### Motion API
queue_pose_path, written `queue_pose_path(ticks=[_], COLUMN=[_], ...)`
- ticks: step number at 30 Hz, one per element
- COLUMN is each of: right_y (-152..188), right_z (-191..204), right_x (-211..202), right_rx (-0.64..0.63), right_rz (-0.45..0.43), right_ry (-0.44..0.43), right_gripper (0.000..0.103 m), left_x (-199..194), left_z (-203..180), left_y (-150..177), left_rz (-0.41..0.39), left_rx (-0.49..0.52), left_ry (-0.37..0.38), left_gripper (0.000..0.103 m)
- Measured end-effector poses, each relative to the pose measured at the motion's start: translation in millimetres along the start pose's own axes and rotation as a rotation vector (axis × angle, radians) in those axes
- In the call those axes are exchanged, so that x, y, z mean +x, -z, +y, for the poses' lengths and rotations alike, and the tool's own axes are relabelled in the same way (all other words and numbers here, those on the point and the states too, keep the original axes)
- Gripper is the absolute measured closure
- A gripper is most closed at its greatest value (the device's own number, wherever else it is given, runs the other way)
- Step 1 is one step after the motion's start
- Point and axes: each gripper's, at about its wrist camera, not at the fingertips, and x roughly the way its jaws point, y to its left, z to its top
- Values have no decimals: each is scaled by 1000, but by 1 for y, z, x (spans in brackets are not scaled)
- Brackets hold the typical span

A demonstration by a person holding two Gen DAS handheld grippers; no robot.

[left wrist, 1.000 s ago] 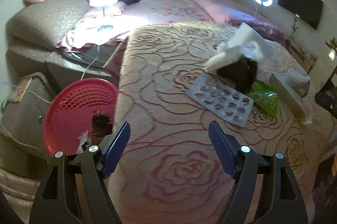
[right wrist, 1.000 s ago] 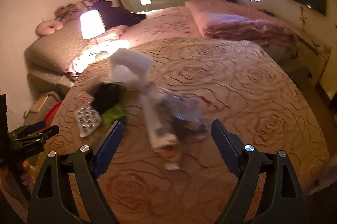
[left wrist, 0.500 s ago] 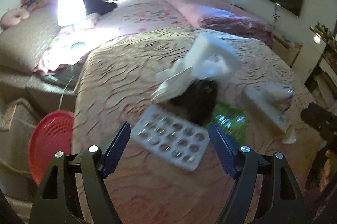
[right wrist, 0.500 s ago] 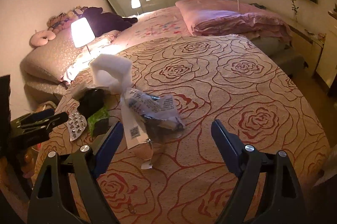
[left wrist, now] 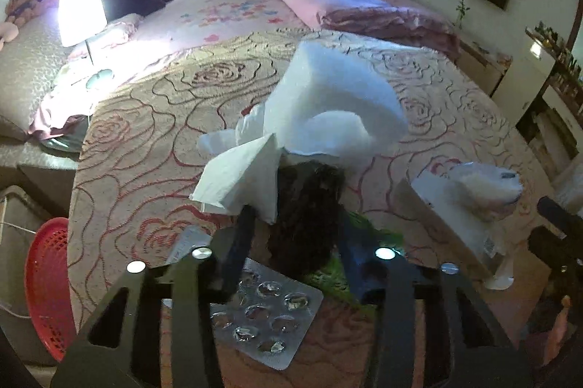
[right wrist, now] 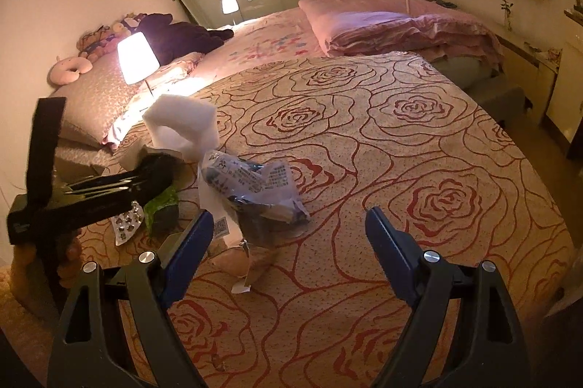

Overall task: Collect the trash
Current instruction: 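Grasp the black bag with white tissue using the left tool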

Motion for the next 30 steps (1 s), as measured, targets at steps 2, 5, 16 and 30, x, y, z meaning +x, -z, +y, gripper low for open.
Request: queue_pose_path(ticks=[2, 5, 16, 30], right_y=[0, 1, 5, 9], right_z=[0, 2, 17, 29], right_x=[0, 3, 3, 3], right_rx=[-2, -6, -54, -84], right_rz=[1, 4, 3, 12], right_ry=[-2, -3, -6, -17], right_gripper=[21, 21, 21, 21], left_x=[-1, -11, -60, -81], left_z=[3, 8, 20, 29], left_y=[2, 6, 26, 57], left_rz=[-8, -21, -102, -108], left_rx=[-5, -12, -53, -73], left_ry=[7, 22, 30, 106], left_gripper=[74, 85, 89, 88])
